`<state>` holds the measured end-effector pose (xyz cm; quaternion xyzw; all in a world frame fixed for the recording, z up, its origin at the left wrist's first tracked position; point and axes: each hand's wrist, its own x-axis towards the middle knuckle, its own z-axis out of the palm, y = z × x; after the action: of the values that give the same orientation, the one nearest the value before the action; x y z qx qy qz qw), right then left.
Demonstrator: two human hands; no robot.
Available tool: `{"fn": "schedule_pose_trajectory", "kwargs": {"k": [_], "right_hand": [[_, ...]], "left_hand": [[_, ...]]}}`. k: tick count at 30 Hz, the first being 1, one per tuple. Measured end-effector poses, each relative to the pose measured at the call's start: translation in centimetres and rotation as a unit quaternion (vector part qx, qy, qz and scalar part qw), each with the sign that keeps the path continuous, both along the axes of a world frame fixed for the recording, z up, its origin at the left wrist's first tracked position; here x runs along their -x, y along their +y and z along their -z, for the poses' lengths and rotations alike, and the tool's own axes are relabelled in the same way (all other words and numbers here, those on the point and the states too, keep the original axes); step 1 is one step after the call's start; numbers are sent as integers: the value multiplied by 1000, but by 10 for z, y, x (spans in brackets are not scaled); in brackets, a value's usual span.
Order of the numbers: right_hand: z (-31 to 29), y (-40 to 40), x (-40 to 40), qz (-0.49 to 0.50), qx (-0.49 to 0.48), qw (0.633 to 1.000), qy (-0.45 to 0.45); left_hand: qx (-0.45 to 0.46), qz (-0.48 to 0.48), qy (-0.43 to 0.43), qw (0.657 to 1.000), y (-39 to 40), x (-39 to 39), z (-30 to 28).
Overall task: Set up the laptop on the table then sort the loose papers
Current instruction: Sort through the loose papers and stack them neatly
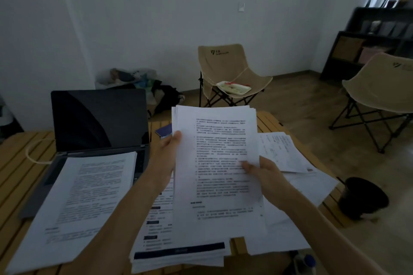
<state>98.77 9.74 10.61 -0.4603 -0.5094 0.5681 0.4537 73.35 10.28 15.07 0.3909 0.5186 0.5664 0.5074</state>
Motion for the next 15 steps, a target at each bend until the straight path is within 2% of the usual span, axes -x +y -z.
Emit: {"fn": "schedule_pose_trajectory", "kwargs": {"k": [4, 6, 8, 10, 12, 15], "right_hand": [[22, 5, 7, 20, 48, 999, 2], [34, 6, 14, 33, 74, 997, -14], [47, 9, 19, 56, 100, 992, -56], [60, 14, 24, 90, 99, 981, -143], [73, 19, 24, 143, 98, 967, -188], [75, 21, 19, 204, 124, 960, -149]], "left_hand": [[38, -33, 44, 998, 8, 13, 22], [66, -56, 32, 996, 15, 21, 39], [91, -67, 19, 993, 19, 26, 54], [108, -89, 20, 990, 24, 32, 74], [137, -119, 90, 979, 28, 41, 93], [174, -93, 223, 955, 31, 55, 112]]}}
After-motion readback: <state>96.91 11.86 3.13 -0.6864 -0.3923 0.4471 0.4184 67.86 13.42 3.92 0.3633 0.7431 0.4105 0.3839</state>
